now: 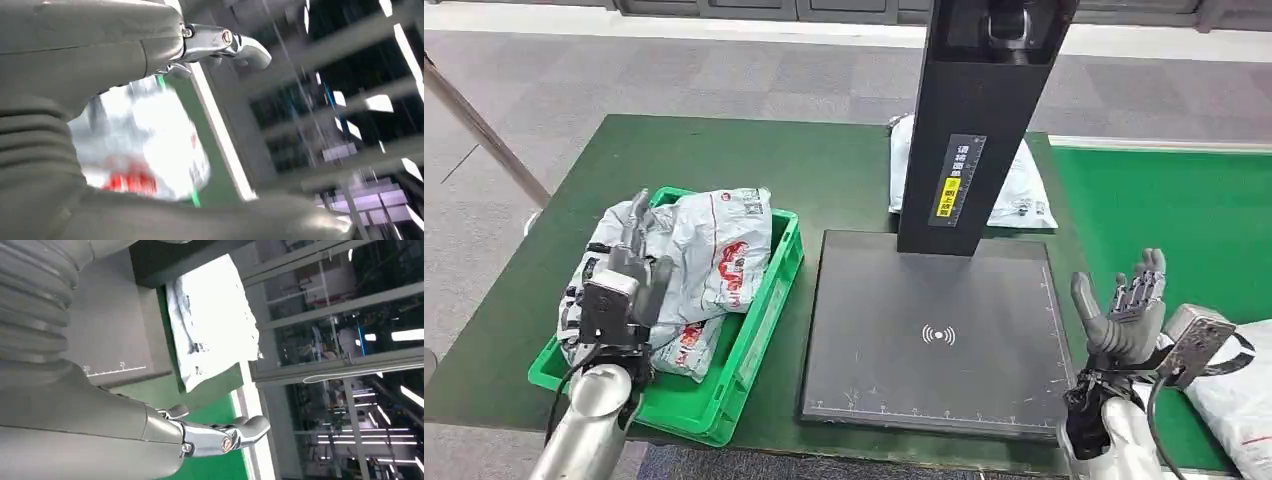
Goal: Moved the parcel from conveyor to table for the left to box.
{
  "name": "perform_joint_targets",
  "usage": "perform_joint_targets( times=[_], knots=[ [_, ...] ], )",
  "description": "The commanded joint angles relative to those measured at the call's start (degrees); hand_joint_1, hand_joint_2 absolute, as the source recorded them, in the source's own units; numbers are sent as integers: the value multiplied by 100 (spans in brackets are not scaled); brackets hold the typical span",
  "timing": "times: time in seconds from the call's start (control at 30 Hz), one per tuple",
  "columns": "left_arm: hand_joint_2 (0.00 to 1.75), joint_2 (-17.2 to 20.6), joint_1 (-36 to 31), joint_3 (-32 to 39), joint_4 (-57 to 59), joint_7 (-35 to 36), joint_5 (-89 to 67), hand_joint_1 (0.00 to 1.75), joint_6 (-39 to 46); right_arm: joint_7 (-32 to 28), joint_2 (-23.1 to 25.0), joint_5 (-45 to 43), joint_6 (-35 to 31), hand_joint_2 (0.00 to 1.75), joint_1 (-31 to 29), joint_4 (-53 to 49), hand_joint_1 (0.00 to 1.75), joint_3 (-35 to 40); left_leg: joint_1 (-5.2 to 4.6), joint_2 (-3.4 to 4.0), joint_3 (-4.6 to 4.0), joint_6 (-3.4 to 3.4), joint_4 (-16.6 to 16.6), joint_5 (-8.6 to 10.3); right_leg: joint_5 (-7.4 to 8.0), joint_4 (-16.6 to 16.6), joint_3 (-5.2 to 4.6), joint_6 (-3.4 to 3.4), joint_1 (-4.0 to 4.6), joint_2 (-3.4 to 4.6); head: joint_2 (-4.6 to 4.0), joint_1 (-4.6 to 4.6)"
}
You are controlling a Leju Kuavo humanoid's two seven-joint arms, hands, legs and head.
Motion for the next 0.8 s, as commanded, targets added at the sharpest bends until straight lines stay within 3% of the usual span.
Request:
perform_joint_targets(
  times=[0.03,0.1,0.13,0.23,0.27,0.37,0.47,0.6,0.8],
  knots=[
    [175,-177,-211,-749,344,-64,712,0,-477,13,-220,88,-96,175,-363,742,0,386,2,4,6,0,-4,0,1,-6,6,-1,2,-2,0,0],
    [175,-407,-336,-1162,649,-72,1117,0,-686,79,-253,266,-103,175,-524,982,0,504,-1,1,8,1,-6,1,2,-8,8,-1,0,-8,0,0],
    [175,-500,-429,-1364,832,4,1205,0,-810,84,-208,276,-93,0,-576,1041,0,499,2,-7,10,4,-12,7,6,-19,16,0,4,-18,0,-2],
    [175,-818,-765,-1893,1550,36,1328,0,-847,280,-281,701,-278,0,-667,1249,0,558,0,-15,5,5,-7,7,4,-15,12,1,2,-24,0,0],
    [175,-895,-827,-1967,1690,72,1414,0,-885,398,-361,841,-276,175,-658,1298,0,589,2,-32,4,8,-10,13,7,-24,20,4,4,-42,0,0],
    [175,-906,-886,-2007,1813,59,1453,0,-878,388,-396,842,-231,175,-631,1346,0,531,-1,-26,5,8,-7,7,6,-21,19,5,0,-37,0,0],
    [175,-1002,-1038,-2187,2199,223,1441,0,-912,872,-697,1350,-151,175,-706,1853,0,642,-5,-23,6,7,-6,5,6,-18,19,6,-3,-34,0,0],
    [175,-1187,-1006,-2331,2535,17,1068,0,-368,677,-879,2117,-853,175,-1187,2967,0,348,-7,-27,7,9,-1,2,5,-16,21,8,-5,-34,0,0],
    [175,-1206,-978,-2324,2520,-1,1000,0,-247,687,-945,2150,-886,175,-1239,3120,0,273,-6,-24,2,8,2,1,5,-13,14,7,-5,-32,0,0]
  ],
)
